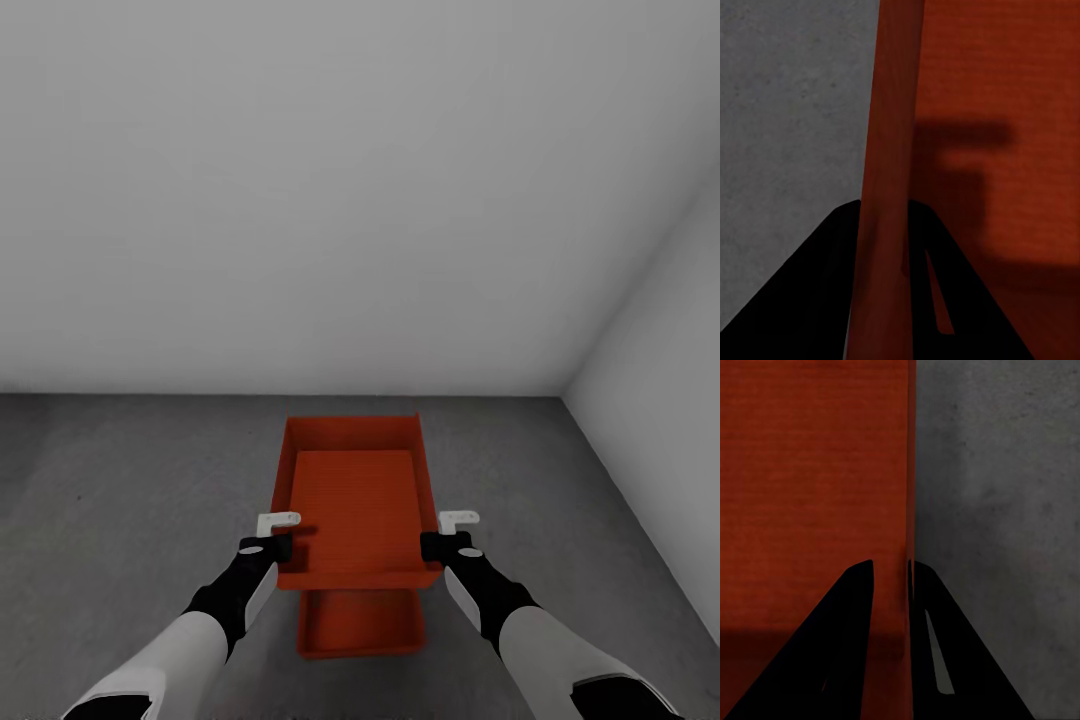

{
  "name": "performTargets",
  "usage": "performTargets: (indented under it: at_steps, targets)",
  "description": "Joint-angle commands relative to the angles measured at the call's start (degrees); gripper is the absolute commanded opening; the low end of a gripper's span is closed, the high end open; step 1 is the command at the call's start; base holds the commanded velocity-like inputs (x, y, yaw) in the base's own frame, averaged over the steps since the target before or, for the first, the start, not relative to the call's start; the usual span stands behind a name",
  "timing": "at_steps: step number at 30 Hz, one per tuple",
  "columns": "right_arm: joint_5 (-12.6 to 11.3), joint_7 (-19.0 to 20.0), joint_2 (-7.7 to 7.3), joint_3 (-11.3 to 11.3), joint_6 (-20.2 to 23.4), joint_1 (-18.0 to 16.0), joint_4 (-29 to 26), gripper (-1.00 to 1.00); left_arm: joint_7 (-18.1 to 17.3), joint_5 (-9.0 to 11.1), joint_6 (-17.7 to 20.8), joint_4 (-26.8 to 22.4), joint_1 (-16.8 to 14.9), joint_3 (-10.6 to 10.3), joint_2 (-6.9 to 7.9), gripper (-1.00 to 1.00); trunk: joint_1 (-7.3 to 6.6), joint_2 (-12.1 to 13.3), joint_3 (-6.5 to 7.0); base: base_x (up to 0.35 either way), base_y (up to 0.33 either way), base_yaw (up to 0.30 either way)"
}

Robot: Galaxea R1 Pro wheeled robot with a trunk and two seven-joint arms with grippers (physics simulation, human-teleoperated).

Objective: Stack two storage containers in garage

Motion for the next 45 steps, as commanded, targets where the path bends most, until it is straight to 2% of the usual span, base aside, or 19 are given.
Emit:
performTargets:
  at_steps: [1, 45]
  targets:
    - [-1.3, 0.0, -0.04, 0.0, 0.3, 0.0, 0.0, -1.0, 3.0, 0.6, 0.5, -2.6, 0.0, 3.6, -0.08, -1.0, 0.02, -0.1, -0.19, 0.0, 0.0, 0.0]
    - [-1.3, 0.0, -0.08, 0.0, 0.3, 0.0, 0.0, -1.0, 3.0, 0.6, 0.5, -2.7, 0.0, 3.6, -0.08, -1.0, 0.02, -0.1, -4.23, 0.0, 0.0, 0.0]
